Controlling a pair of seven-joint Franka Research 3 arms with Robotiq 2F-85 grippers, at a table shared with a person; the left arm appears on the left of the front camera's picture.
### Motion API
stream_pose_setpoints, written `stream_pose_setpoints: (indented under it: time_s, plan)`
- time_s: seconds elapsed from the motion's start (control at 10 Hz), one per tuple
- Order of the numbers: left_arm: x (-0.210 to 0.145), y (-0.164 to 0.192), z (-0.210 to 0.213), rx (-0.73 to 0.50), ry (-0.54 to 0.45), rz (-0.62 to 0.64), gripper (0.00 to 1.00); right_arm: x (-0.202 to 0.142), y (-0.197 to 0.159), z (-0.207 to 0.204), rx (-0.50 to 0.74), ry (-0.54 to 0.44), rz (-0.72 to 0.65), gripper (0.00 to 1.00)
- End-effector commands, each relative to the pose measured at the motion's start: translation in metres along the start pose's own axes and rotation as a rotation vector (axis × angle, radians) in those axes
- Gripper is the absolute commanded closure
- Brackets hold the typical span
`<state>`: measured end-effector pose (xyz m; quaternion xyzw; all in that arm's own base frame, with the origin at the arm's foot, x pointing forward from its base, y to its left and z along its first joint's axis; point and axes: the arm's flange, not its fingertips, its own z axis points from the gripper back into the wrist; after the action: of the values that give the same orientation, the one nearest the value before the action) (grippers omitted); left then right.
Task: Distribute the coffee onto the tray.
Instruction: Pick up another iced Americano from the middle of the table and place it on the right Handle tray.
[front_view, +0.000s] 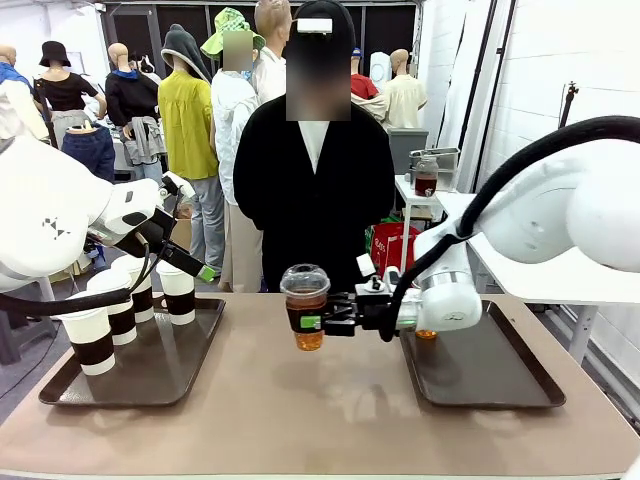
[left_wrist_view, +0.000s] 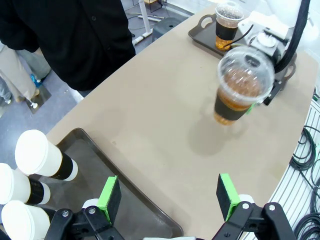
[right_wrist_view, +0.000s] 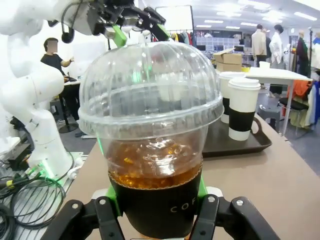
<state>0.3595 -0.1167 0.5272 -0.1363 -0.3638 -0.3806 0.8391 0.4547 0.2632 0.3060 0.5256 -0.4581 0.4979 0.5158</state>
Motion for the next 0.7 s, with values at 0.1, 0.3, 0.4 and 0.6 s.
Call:
stream_pose_setpoints:
  time_s: [0.1, 0.3, 0.4, 0.6]
  plan:
    - [-0.001, 0.001, 0.000, -0.007, 0.002, 0.004, 0.00, 0.010, 0.018, 0.045, -0.004, -0.029, -0.015, 0.40]
    - [-0.001, 0.001, 0.000, -0.007, 0.002, 0.004, 0.00, 0.006, 0.020, 0.063, -0.008, -0.027, -0.048, 0.40]
    - [-0.001, 0.001, 0.000, -0.007, 0.002, 0.004, 0.00, 0.002, 0.020, 0.066, -0.002, -0.019, -0.064, 0.40]
    - [-0.001, 0.001, 0.000, -0.007, 0.002, 0.004, 0.00, -0.002, 0.016, 0.061, -0.024, -0.003, -0.018, 0.40]
